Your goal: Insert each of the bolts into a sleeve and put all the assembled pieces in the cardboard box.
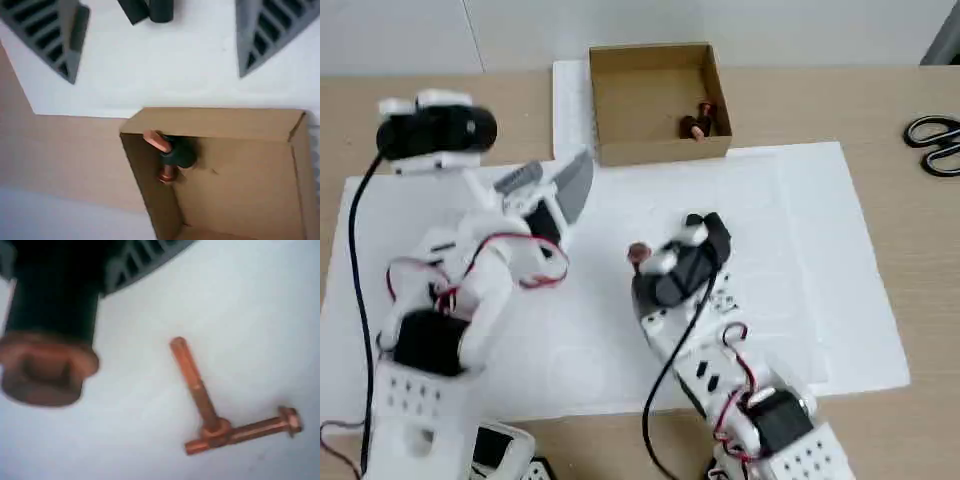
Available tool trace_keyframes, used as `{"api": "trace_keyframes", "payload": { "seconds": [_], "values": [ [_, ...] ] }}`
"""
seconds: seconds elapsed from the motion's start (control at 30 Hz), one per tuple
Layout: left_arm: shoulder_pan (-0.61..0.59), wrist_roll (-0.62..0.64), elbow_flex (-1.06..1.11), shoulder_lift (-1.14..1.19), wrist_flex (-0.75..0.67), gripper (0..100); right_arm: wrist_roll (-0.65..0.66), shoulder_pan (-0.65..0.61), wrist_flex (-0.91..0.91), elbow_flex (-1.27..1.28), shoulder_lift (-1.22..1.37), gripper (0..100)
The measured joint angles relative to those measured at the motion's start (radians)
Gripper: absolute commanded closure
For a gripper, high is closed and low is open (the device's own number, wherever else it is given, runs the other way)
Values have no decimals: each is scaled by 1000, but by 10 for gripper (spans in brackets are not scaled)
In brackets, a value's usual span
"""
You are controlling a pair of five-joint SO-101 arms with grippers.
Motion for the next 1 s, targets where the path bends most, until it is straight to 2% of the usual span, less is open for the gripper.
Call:
{"api": "trace_keyframes", "payload": {
  "seconds": [0.23, 0.57, 0.77, 1.0],
  "values": [
    [-25, 0, -48, 192, -35, 800, -68, 117, -31, -189, 408, 995],
    [-25, 0, -51, 359, -35, 802, -71, 255, -8, -601, 916, 995],
    [-26, 0, -51, 364, -35, 804, -71, 258, 75, -870, 1152, 995],
    [-26, 0, -51, 364, -35, 804, -9, 267, 130, -1198, 1439, 995]
  ]
}}
